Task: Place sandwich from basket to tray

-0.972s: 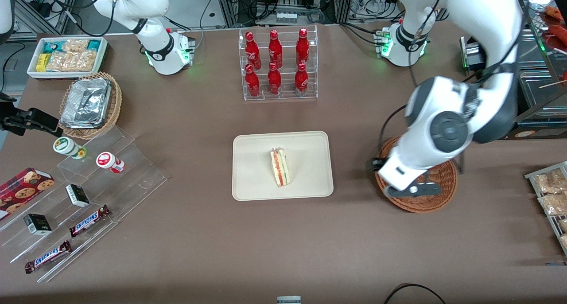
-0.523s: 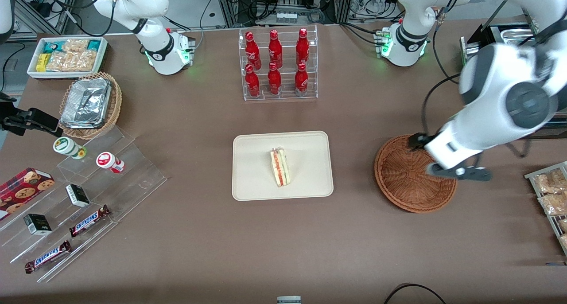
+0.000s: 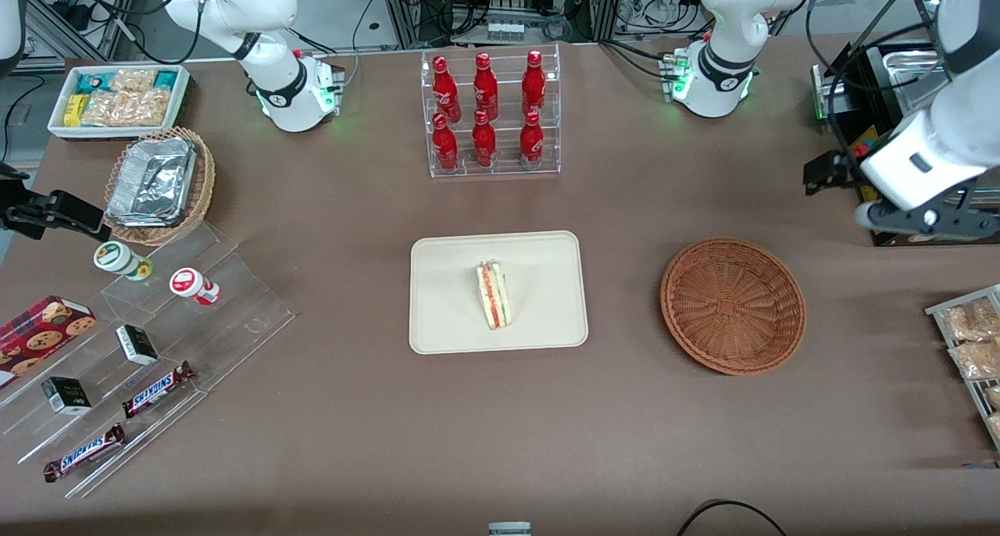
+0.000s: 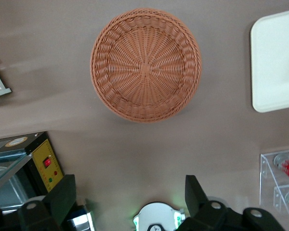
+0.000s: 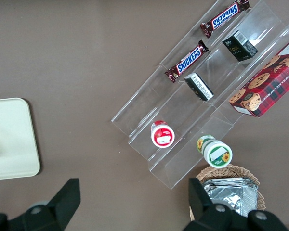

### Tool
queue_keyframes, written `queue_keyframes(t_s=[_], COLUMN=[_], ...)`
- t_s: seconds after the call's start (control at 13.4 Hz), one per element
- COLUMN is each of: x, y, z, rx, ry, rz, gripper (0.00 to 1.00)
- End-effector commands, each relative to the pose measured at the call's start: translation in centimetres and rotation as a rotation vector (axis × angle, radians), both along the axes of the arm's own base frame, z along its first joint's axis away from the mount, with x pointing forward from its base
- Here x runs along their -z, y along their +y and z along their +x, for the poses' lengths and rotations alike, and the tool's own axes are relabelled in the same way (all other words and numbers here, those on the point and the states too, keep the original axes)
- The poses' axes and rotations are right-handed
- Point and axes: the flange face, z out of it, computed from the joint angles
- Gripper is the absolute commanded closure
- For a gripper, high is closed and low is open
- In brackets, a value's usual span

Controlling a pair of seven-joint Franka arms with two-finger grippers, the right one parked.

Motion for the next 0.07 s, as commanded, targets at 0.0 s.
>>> queue_keyframes(t_s=[0.0], x=[-0.92], y=[0.98], z=[-0.89], rx=[0.019], ry=[0.006], rz=[-0.017], gripper=[0.00])
